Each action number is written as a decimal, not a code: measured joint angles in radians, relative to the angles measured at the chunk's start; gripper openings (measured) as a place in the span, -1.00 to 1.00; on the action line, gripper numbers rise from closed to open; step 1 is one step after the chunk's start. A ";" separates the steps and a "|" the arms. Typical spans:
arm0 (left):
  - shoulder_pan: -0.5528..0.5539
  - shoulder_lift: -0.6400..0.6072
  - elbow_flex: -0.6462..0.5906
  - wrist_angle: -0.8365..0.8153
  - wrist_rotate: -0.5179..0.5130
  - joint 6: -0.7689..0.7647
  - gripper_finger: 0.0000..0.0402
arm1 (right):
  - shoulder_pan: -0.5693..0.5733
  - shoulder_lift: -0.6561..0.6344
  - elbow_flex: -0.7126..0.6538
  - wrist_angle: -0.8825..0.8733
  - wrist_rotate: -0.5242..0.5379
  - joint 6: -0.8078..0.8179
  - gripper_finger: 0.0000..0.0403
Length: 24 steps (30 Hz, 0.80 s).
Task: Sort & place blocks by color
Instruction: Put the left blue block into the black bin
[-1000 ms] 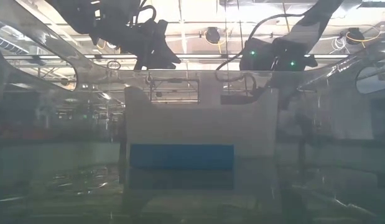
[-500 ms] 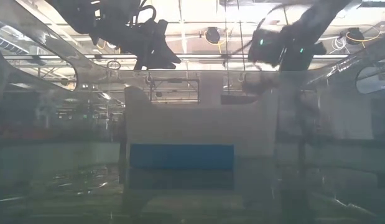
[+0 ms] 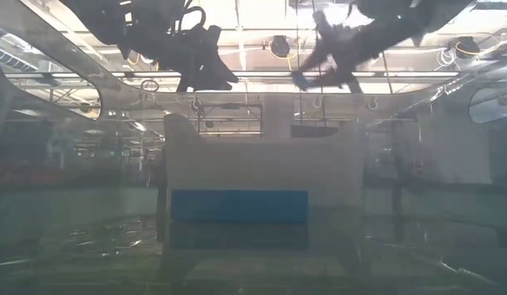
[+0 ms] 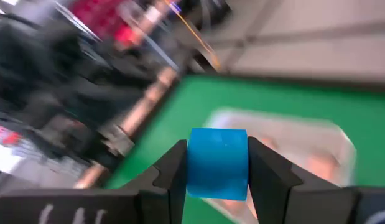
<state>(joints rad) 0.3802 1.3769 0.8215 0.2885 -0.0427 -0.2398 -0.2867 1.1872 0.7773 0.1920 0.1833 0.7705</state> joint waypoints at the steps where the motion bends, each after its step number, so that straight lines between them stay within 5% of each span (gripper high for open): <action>1: -0.004 0.000 0.000 0.005 0.000 0.000 -0.32 | 0.000 0.002 0.000 0.052 0.000 -0.028 -0.42; 7: -0.044 0.000 0.000 0.083 0.000 0.000 -0.32 | 0.000 0.026 0.000 0.247 -0.002 -0.116 -0.42; 15: -0.104 0.000 0.000 0.255 -0.008 0.000 -0.31 | 0.000 0.027 0.000 0.286 -0.005 -0.137 -0.42; 24: -0.201 0.005 0.001 0.276 -0.037 0.000 0.09 | 0.000 0.027 0.000 0.413 -0.059 -0.145 -0.41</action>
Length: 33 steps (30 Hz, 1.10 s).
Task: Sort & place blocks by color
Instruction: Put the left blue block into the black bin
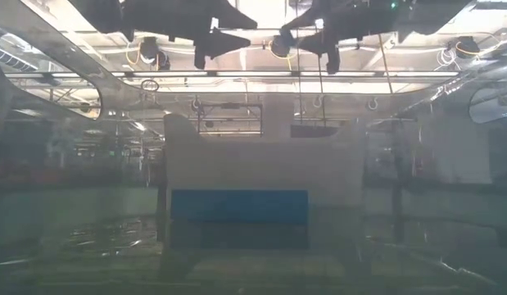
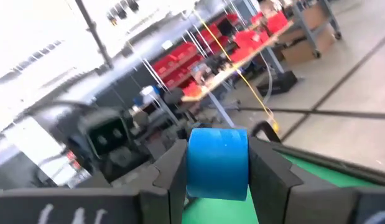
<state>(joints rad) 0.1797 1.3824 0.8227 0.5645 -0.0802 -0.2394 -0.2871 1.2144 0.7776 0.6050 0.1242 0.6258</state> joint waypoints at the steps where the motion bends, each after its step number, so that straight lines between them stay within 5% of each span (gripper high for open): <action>1: -0.009 0.001 0.000 0.001 -0.019 0.000 0.15 | 0.000 0.000 0.000 0.017 0.000 0.000 -0.41; 6: -0.043 0.002 0.000 0.065 -0.139 0.131 0.39 | 0.000 0.000 0.000 0.057 0.008 0.061 -0.41; 10: -0.066 0.002 0.000 0.157 -0.281 0.416 0.49 | 0.015 0.013 0.000 0.080 0.106 0.239 -0.41; 15: -0.080 0.008 0.002 0.216 -0.314 0.677 0.49 | 0.044 0.089 0.000 0.219 0.136 0.341 -0.41; 22: -0.090 0.008 0.026 0.196 -0.314 0.647 0.44 | 0.068 0.215 0.010 0.422 0.106 0.453 -0.41; 33: -0.095 0.007 0.026 0.118 -0.283 0.585 0.44 | 0.080 0.358 0.204 0.400 -0.117 0.458 -0.41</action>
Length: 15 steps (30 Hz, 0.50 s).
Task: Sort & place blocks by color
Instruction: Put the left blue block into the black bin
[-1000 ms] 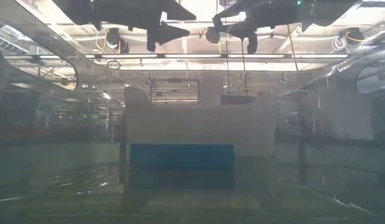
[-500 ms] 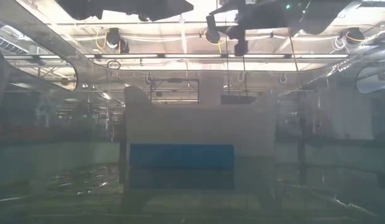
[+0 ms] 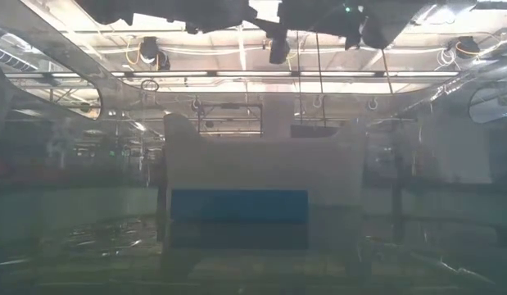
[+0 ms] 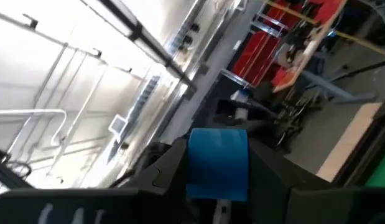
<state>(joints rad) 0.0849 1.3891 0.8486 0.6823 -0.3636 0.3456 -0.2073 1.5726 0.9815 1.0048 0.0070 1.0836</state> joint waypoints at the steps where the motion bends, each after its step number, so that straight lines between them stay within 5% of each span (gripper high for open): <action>1: -0.001 0.000 0.000 0.000 0.000 0.006 0.44 | 0.000 0.001 0.011 -0.021 -0.014 -0.003 -0.41; 15: 0.003 0.001 0.000 0.001 -0.003 0.054 0.44 | 0.000 0.003 0.032 -0.143 -0.118 0.015 -0.41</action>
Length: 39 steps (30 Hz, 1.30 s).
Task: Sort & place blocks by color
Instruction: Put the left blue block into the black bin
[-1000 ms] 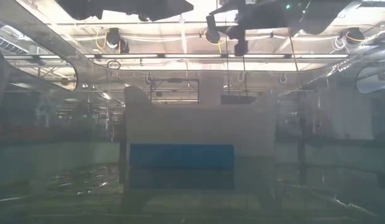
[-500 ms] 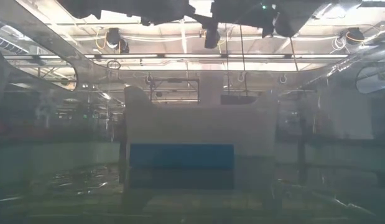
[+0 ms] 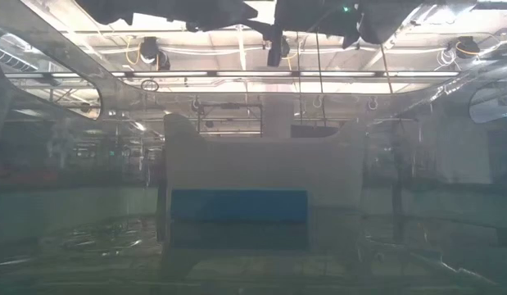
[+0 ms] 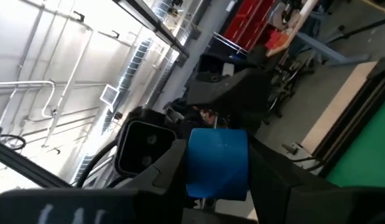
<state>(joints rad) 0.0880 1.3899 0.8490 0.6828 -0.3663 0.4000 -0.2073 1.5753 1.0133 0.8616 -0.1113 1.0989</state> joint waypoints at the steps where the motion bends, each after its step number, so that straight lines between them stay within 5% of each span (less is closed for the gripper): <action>1: 0.000 0.000 0.000 -0.004 0.000 0.022 0.42 | 0.000 0.000 0.000 -0.003 -0.001 0.000 -0.41; 11: -0.001 0.001 0.000 -0.023 0.003 0.042 -0.21 | -0.009 -0.001 0.000 -0.050 -0.024 0.038 -0.41; 16: -0.004 0.001 0.000 -0.053 0.002 0.021 -0.21 | -0.025 -0.001 -0.001 -0.063 -0.054 0.035 -0.37; 28: -0.030 -0.001 0.000 -0.052 -0.009 -0.014 -0.21 | -0.130 -0.019 -0.001 -0.141 -0.380 0.043 0.20; 39: -0.083 -0.001 0.000 -0.051 -0.096 -0.025 -0.21 | -0.238 -0.018 -0.002 -0.182 -0.797 0.140 0.27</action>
<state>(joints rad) 0.0053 1.3891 0.8486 0.6315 -0.4627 0.3748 -0.4453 1.5570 1.0115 0.6800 -0.9080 1.2392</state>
